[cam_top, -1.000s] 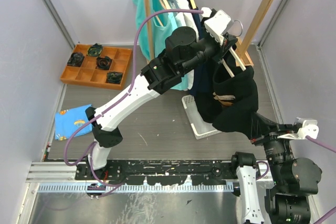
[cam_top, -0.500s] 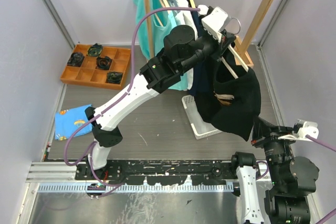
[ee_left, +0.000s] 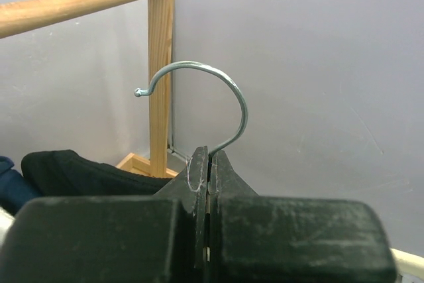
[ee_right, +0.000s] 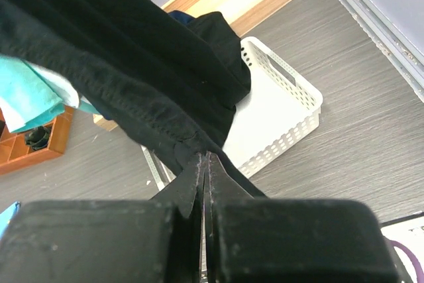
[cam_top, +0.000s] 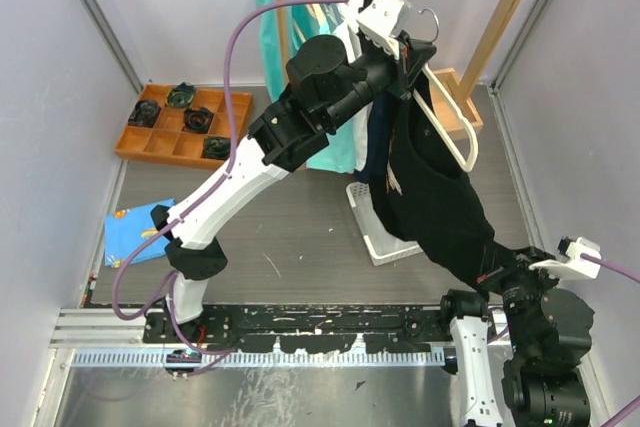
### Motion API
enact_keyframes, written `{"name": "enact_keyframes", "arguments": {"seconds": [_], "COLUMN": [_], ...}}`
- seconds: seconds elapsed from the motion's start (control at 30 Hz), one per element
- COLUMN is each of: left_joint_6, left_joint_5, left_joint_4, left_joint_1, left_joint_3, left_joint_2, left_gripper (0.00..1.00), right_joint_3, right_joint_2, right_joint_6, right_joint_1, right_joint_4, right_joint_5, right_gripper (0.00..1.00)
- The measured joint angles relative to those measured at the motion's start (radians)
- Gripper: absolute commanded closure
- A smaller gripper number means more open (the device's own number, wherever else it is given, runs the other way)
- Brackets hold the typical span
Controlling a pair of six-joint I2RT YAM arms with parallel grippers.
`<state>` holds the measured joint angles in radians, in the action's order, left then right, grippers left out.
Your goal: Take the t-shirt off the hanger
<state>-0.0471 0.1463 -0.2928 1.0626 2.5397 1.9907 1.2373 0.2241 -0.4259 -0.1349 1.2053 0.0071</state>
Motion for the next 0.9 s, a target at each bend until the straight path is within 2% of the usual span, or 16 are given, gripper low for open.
{"name": "enact_keyframes", "arguments": {"seconds": [0.07,0.1,0.2,0.33,0.6,0.9], "left_joint_6": [-0.007,-0.01,-0.016,-0.031,-0.039,-0.033], "left_joint_5": [0.0,0.0,-0.01,-0.039,-0.093,-0.113], "left_joint_4": [0.003,0.003,0.003,0.002,-0.007,-0.021], "left_joint_1": [0.0,0.0,0.0,0.0,0.002,0.002], "left_joint_3": [0.0,0.0,0.0,-0.001,-0.024,-0.039], "left_joint_2": [-0.004,-0.005,-0.006,-0.006,-0.006,0.004], "left_gripper": [1.0,1.0,1.0,1.0,1.0,1.0], "right_joint_3": [0.0,0.0,0.004,0.05,0.247,0.361], "right_joint_2": [-0.004,-0.006,-0.006,0.002,0.119,0.204], "right_joint_6": [-0.001,-0.001,0.001,0.01,0.049,0.069], "right_joint_1": [0.0,0.0,0.0,0.0,0.0,0.0], "right_joint_4": [0.003,0.004,0.001,-0.032,-0.175,-0.308], "right_joint_5": [0.003,0.003,0.002,-0.016,-0.101,-0.224], "right_gripper": [0.99,0.96,0.73,0.6,0.53,0.44]}}
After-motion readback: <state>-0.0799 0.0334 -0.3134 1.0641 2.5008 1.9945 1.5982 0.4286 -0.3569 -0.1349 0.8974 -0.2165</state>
